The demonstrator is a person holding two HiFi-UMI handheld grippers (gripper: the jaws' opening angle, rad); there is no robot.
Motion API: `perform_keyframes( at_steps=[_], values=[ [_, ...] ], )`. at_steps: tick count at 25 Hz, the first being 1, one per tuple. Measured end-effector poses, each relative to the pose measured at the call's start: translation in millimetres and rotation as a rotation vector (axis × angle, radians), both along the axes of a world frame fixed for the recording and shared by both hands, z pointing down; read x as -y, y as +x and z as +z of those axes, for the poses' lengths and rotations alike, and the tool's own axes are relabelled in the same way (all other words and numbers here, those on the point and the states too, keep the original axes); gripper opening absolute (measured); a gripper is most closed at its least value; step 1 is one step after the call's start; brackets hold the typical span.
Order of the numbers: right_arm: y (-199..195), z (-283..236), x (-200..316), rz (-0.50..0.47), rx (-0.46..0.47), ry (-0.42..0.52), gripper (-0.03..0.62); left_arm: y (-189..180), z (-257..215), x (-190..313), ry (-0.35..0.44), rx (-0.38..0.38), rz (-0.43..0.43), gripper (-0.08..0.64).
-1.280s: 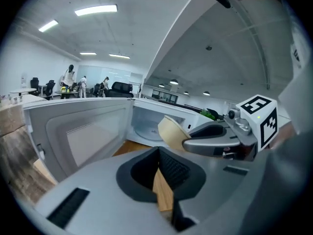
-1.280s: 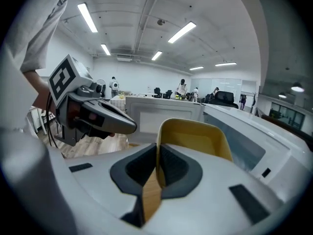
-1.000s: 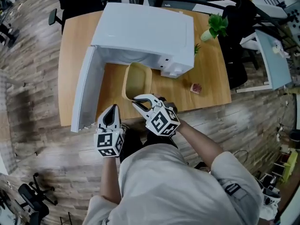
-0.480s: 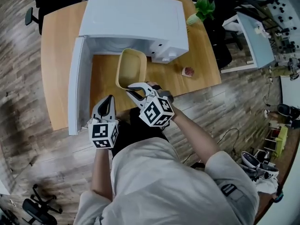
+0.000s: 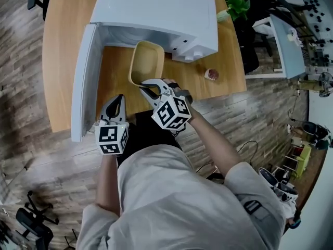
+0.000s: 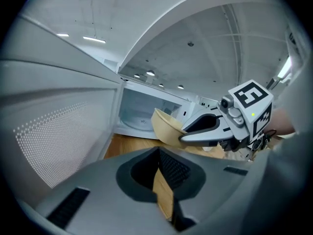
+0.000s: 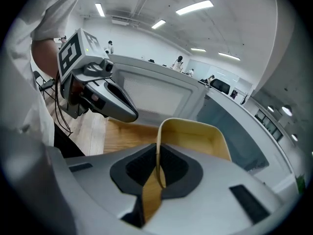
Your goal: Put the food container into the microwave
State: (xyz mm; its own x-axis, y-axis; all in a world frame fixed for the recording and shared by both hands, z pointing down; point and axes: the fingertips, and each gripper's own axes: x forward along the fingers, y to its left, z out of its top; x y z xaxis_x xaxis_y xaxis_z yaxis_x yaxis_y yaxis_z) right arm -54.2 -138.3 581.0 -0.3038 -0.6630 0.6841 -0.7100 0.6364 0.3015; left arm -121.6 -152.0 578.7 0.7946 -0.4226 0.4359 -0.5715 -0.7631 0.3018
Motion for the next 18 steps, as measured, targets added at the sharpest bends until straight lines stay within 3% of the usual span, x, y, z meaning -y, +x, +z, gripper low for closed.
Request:
perform_keyframes(
  at_steps=[18],
  values=[
    [19,14,55,-0.119,-0.104,-0.013,0.032,12,21,28,-0.052,0.029,-0.102,0.012]
  ],
)
